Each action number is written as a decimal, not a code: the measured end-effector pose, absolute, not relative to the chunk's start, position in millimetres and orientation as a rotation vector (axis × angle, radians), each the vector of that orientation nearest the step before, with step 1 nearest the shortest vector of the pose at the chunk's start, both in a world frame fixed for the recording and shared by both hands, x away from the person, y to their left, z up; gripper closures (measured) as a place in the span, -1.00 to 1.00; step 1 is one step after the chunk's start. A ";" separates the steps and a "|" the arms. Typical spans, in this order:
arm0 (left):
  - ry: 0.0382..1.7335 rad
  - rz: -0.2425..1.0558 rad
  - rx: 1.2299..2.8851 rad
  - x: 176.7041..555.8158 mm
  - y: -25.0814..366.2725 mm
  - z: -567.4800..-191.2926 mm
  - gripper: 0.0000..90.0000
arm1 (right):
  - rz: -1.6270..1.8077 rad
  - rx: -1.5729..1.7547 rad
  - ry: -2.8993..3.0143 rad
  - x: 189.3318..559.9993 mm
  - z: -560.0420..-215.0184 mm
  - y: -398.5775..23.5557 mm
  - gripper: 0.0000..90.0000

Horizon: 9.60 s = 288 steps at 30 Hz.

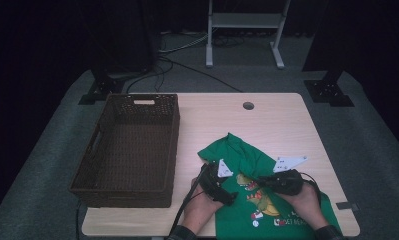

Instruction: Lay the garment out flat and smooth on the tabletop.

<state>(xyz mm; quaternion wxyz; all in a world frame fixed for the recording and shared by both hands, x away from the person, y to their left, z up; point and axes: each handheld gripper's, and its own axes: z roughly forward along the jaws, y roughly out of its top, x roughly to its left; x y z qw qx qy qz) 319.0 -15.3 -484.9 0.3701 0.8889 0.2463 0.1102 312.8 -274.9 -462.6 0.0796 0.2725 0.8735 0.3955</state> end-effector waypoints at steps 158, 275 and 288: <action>0.630 0.285 2.280 319.1 -15.3 -485.0 -1.00 | 1.030 1.119 2.370 422.7 -439.6 -341.7 0.91; 0.631 0.283 2.281 319.0 -15.3 -484.9 -1.00 | 1.038 1.173 2.369 404.6 -463.3 -340.1 0.44; 0.632 0.283 2.280 318.9 -15.3 -484.9 -1.00 | 0.951 1.143 2.379 406.9 -471.3 -329.8 0.68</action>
